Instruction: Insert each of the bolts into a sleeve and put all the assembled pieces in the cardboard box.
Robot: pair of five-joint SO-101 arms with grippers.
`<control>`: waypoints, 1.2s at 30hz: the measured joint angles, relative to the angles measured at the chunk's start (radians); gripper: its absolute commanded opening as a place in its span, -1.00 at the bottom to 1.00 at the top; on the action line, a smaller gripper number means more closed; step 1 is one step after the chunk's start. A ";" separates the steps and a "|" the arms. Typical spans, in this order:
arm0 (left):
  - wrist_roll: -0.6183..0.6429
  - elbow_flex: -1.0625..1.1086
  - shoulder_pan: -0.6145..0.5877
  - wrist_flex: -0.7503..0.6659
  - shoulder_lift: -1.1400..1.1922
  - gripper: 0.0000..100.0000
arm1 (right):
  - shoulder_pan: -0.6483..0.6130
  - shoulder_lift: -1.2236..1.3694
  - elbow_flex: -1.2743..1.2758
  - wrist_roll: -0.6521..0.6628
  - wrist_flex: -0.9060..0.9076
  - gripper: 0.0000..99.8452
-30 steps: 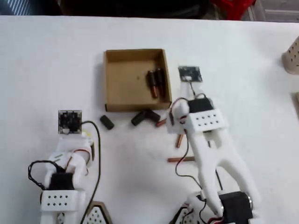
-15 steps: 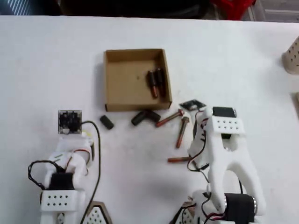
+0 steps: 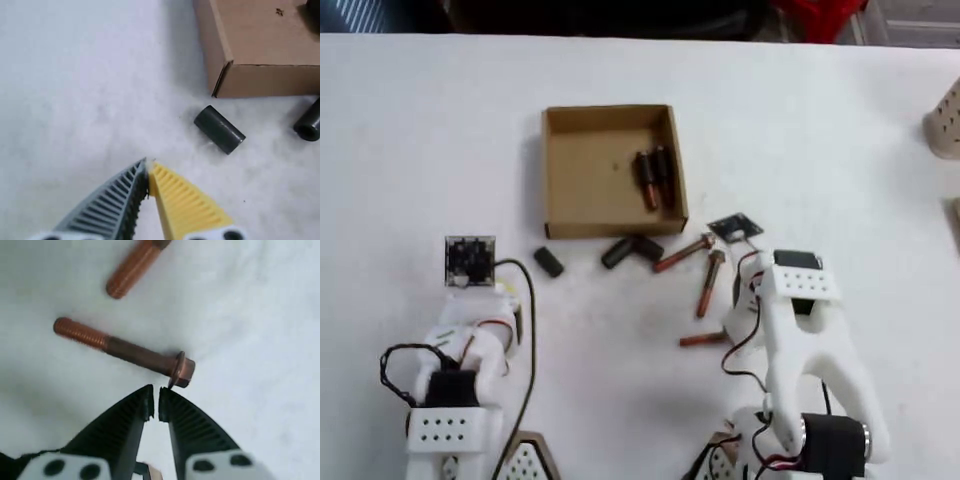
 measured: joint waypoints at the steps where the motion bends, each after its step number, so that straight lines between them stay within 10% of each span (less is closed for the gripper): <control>1: 0.000 0.000 0.000 0.000 0.000 -0.95 | 0.005 0.000 0.000 -0.017 -0.015 -0.97; 36: 0.000 0.000 0.000 0.000 0.000 -0.95 | -0.141 0.351 -0.480 -0.255 -0.018 -0.97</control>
